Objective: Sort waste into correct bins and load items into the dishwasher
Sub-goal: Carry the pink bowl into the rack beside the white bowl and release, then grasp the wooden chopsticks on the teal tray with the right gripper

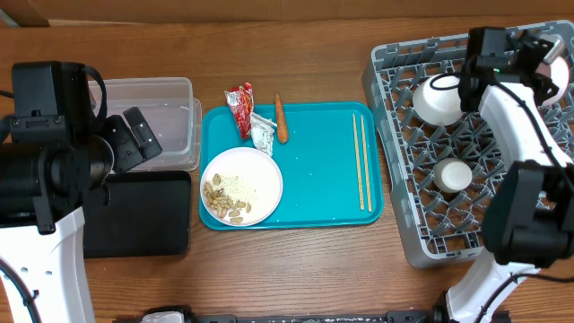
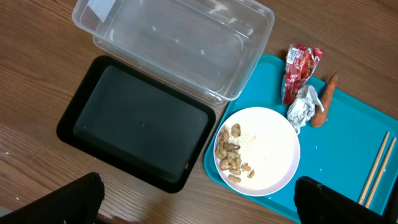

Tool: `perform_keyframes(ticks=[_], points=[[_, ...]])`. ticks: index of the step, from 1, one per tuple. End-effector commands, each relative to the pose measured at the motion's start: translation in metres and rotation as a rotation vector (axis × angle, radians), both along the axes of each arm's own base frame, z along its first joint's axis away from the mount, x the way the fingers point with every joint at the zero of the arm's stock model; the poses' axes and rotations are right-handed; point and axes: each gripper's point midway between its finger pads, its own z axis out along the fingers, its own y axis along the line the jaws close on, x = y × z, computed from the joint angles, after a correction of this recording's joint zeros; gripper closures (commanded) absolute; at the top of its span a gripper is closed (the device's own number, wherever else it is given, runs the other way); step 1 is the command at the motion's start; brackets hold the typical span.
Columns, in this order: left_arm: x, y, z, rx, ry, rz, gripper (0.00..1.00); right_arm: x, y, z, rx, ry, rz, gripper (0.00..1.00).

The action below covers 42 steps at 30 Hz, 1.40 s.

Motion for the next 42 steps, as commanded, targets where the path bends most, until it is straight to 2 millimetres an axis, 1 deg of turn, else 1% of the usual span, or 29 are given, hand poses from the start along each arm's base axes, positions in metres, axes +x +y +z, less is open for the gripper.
perform_keyframes(ticks=[1,4,10,12,13,14,15,16,18,19,20,21,23,24,26,27,29,30,32,33,34,35,36,38,39,40,42], points=[[0.001,0.003,-0.001,0.006,0.004,0.019,0.0,0.003,-0.003,-0.003,-0.039,0.082,-0.002,0.96],[0.001,0.003,-0.001,0.006,0.003,0.019,0.0,0.01,0.008,-0.009,-0.025,0.091,0.03,0.96],[0.001,0.003,-0.001,0.005,0.003,0.019,0.0,0.02,0.033,-0.009,-0.028,0.096,0.087,0.96],[0.001,0.003,-0.001,0.005,0.003,0.019,0.0,0.023,0.044,-0.007,-0.036,0.102,0.11,0.96],[0.001,0.003,-0.001,0.005,0.003,0.019,0.0,0.024,0.049,-0.005,-0.041,0.103,0.12,0.85],[0.001,0.003,-0.001,0.006,0.003,0.019,0.0,0.024,0.055,-0.002,-0.043,0.103,0.132,0.71],[0.001,0.003,-0.001,0.006,0.004,0.019,0.0,0.025,0.061,0.001,-0.041,0.098,0.147,0.51],[0.001,0.003,-0.001,0.006,0.003,0.019,0.0,0.027,0.07,0.006,-0.036,0.084,0.17,0.41],[0.001,0.003,-0.001,0.006,0.004,0.019,0.0,0.027,0.082,0.021,-0.037,0.047,0.197,0.36],[0.001,0.003,-0.001,0.005,0.003,0.019,0.0,0.027,0.09,0.033,-0.029,0.015,0.219,0.35],[0.001,0.003,-0.001,0.005,0.003,0.019,0.0,0.027,0.094,0.039,-0.016,-0.004,0.237,0.35],[0.001,0.003,-0.001,0.006,0.003,0.019,0.0,0.027,0.106,0.053,0.027,-0.052,0.287,0.35],[0.001,0.003,-0.001,0.006,0.003,0.019,0.0,0.025,0.121,0.067,0.09,-0.096,0.355,0.34],[0.001,0.003,-0.001,0.006,0.004,0.019,0.0,0.024,0.127,0.071,0.115,-0.108,0.383,0.33],[0.001,0.003,-0.001,0.006,0.004,0.019,0.0,0.02,0.146,0.081,0.197,-0.132,0.47,0.32],[0.001,0.003,-0.001,0.006,0.004,0.019,0.0,0.018,0.153,0.083,0.229,-0.134,0.504,0.31],[0.001,0.003,-0.001,0.006,0.003,0.019,0.0,0.014,0.18,0.086,0.337,-0.138,0.615,0.31],[0.001,0.003,-0.001,0.006,0.003,0.019,0.0,0.012,0.197,0.085,0.406,-0.135,0.684,0.31],[0.001,0.003,-0.001,0.006,0.003,0.019,0.0,0.004,0.243,0.079,0.589,-0.108,0.85,0.31],[0.001,0.003,-0.001,0.005,0.003,0.019,0.0,-0.003,0.271,0.075,0.701,-0.083,0.943,0.31],[0.001,0.003,-0.001,0.006,0.004,0.019,0.0,-0.008,0.291,0.07,0.786,-0.061,1.006,0.31],[0.001,0.003,-0.001,0.005,0.003,0.019,0.0,-0.018,0.319,0.064,0.912,-0.031,1.081,0.32],[0.001,0.003,-0.001,0.006,0.004,0.019,0.0,-0.026,0.339,0.059,1.013,-0.006,1.123,0.33],[0.001,0.003,-0.001,0.005,0.003,0.019,0.0,-0.045,0.373,0.045,1.187,0.068,1.164,0.37],[0.001,0.003,-0.001,0.006,0.004,0.019,0.0,-0.057,0.39,0.029,1.256,0.151,1.165,0.42],[0.001,0.003,-0.001,0.006,0.003,0.019,0.0,-0.061,0.394,0.017,1.267,0.19,1.131,0.44],[0.001,0.003,-0.001,0.006,0.004,0.019,0.0,-0.063,0.393,-0.007,1.247,0.257,1.056,0.45]])
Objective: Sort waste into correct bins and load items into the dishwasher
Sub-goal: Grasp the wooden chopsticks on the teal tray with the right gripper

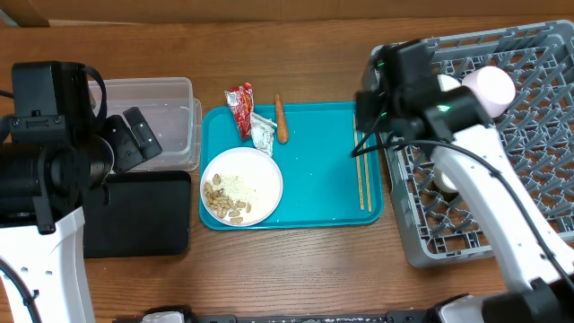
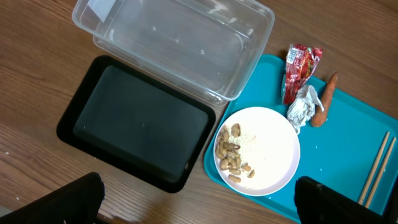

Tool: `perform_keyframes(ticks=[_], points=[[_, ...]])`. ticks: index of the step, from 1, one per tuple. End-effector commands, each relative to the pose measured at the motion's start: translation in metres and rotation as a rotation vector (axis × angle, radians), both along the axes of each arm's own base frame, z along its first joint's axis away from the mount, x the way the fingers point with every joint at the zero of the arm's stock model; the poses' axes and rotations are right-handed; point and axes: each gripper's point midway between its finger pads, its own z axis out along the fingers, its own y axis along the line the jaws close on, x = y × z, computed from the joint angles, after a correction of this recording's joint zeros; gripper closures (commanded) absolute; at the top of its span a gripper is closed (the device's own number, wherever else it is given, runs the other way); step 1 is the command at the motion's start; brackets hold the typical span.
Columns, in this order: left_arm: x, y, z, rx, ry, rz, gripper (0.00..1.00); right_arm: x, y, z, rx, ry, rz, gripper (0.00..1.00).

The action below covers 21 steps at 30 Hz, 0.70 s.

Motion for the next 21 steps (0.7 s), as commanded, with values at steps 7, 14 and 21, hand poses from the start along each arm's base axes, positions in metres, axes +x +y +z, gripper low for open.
perform_keyframes(ticks=[7,14,21], points=[[0.001,0.003,-0.001,0.006,0.002,0.019,0.0,-0.009,0.014,-0.116,-0.088,0.352,-0.045,0.45],[0.001,0.003,-0.001,0.006,0.002,0.019,0.0,-0.017,0.006,-0.168,-0.156,0.497,-0.08,0.46],[0.001,0.003,-0.001,0.006,0.002,0.019,0.0,-0.027,0.002,-0.193,-0.184,0.581,-0.08,0.47]])
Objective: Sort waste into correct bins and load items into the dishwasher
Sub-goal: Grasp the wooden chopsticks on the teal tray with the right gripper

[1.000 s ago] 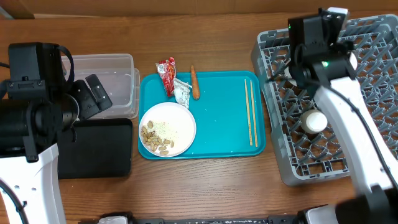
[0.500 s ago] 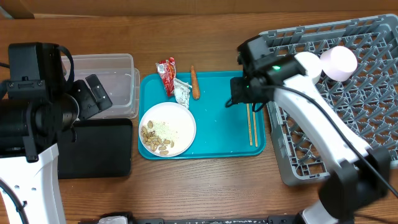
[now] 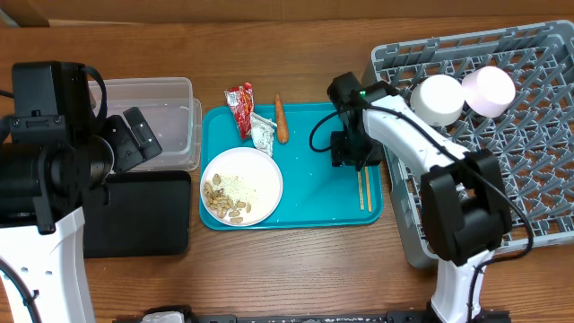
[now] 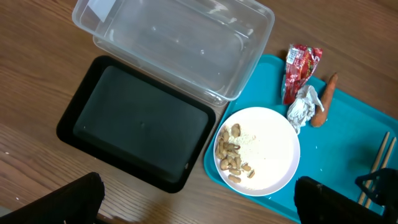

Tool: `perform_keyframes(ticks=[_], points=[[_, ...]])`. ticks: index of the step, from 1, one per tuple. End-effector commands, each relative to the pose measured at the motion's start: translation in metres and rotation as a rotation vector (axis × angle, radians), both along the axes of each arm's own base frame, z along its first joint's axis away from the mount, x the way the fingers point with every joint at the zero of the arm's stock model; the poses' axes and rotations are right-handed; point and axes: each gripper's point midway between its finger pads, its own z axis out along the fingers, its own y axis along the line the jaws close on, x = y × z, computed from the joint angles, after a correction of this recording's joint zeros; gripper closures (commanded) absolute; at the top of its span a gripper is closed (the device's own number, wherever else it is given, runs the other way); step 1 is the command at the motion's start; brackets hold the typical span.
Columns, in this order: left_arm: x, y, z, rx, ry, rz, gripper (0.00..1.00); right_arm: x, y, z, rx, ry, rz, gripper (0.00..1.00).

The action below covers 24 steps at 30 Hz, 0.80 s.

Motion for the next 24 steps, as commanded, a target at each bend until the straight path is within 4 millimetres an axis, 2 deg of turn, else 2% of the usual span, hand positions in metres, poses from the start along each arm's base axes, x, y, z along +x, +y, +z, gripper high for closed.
perform_keyframes(ticks=[1,8,11,15,16,17,18,21,24], points=[[0.001,0.003,-0.001,0.005,0.003,0.019,0.0,-0.003,-0.006,-0.009,-0.016,0.026,-0.015,0.47],[0.001,0.003,-0.001,0.006,0.003,0.019,0.0,-0.014,-0.011,-0.023,-0.031,0.051,-0.019,0.48],[0.001,0.003,-0.001,0.006,0.002,0.019,0.0,-0.017,-0.007,-0.027,-0.002,0.06,-0.005,0.66],[0.001,0.003,-0.001,0.006,0.003,0.019,0.0,-0.022,0.012,-0.027,0.115,0.086,0.059,0.8],[0.001,0.003,-0.001,0.006,0.002,0.019,0.0,-0.022,0.013,-0.027,0.118,0.087,0.059,0.85],[0.001,0.003,-0.001,0.006,0.003,0.019,0.0,-0.022,0.013,-0.026,0.116,0.086,0.058,0.96],[0.001,0.003,-0.001,0.005,0.002,0.019,0.0,-0.021,0.012,-0.024,0.111,0.086,0.056,0.96],[0.001,0.003,-0.001,0.006,0.003,0.019,0.0,-0.013,0.009,-0.004,0.086,0.052,0.05,0.96],[0.001,0.003,-0.001,0.006,0.002,0.019,0.0,0.004,0.008,0.032,0.074,-0.046,0.053,0.96]])
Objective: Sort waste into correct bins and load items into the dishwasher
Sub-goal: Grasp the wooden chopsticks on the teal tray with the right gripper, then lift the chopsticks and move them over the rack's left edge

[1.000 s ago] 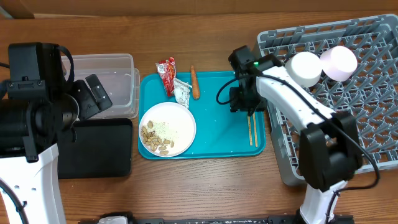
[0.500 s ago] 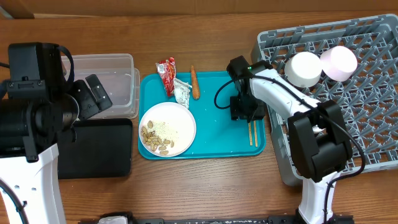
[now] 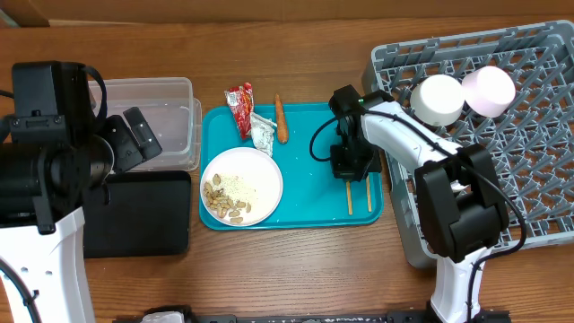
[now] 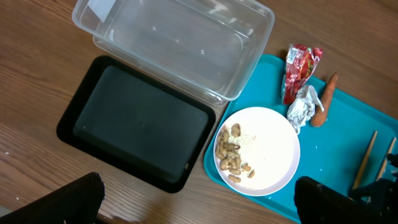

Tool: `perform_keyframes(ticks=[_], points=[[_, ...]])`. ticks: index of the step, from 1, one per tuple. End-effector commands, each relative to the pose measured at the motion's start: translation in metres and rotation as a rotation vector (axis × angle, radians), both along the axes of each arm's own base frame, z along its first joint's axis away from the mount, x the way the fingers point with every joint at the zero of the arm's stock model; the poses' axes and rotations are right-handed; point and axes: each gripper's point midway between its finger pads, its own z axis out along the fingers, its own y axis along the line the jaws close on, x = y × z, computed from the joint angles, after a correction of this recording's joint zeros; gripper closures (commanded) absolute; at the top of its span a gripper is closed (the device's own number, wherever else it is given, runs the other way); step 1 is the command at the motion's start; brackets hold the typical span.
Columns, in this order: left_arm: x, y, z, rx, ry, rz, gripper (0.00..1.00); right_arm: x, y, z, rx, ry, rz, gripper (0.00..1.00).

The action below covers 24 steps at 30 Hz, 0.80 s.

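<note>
Two wooden chopsticks [image 3: 369, 193] lie at the right end of the teal tray [image 3: 305, 202]. One chopstick [image 4: 364, 159] is slanted away from the other. My right gripper [image 3: 352, 163] is down on their far ends, its fingers hidden under its body. A white plate [image 3: 240, 186] with peanuts and crumbs sits at the tray's left. A red wrapper [image 3: 239, 100], crumpled tissue [image 3: 262, 133] and carrot [image 3: 281, 118] lie at its back. My left gripper [image 4: 199, 208] hangs open above the table's left side, holding nothing.
A clear plastic bin [image 3: 161, 112] and a black bin [image 3: 139, 215] stand left of the tray. The grey dish rack [image 3: 520, 152] at the right holds a white bowl [image 3: 439, 97] and a pink cup [image 3: 489, 87].
My right gripper has shifted slightly toward the front over the chopsticks. One chopstick now lies slanted and further left than before. The left arm has not moved.
My right gripper was first over the back of the dish rack by the white bowl. It then stood at the rack's left edge near the tray, then low over the parallel chopsticks. Now it rests on them and one is skewed. The left arm stayed still throughout.
</note>
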Motion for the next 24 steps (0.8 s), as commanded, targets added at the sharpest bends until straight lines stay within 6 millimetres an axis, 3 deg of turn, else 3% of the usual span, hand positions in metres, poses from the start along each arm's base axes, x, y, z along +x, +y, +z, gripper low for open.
perform_keyframes(ticks=[1,3,6,7,9,17,24], points=[[0.001,0.003,-0.001,0.005,0.002,0.019,0.0,0.035,0.003,0.062,0.023,-0.197,0.006,0.96],[0.001,0.003,-0.001,0.006,0.002,0.019,0.0,0.044,0.001,0.092,0.02,-0.279,0.003,0.96],[0.001,0.003,-0.001,0.006,0.003,0.019,0.0,0.058,-0.022,0.134,-0.037,-0.418,-0.03,0.96],[0.001,0.003,-0.001,0.005,0.002,0.019,0.0,0.065,-0.043,0.151,-0.093,-0.483,-0.064,0.96],[0.001,0.003,-0.001,0.006,0.002,0.019,0.0,0.071,-0.067,0.161,-0.143,-0.519,-0.072,0.96],[0.001,0.003,-0.001,0.005,0.002,0.019,0.0,0.088,-0.132,0.145,-0.202,-0.515,-0.021,0.96],[0.001,0.003,-0.001,0.006,0.003,0.019,0.0,0.078,-0.118,0.126,-0.129,-0.463,0.05,0.96]])
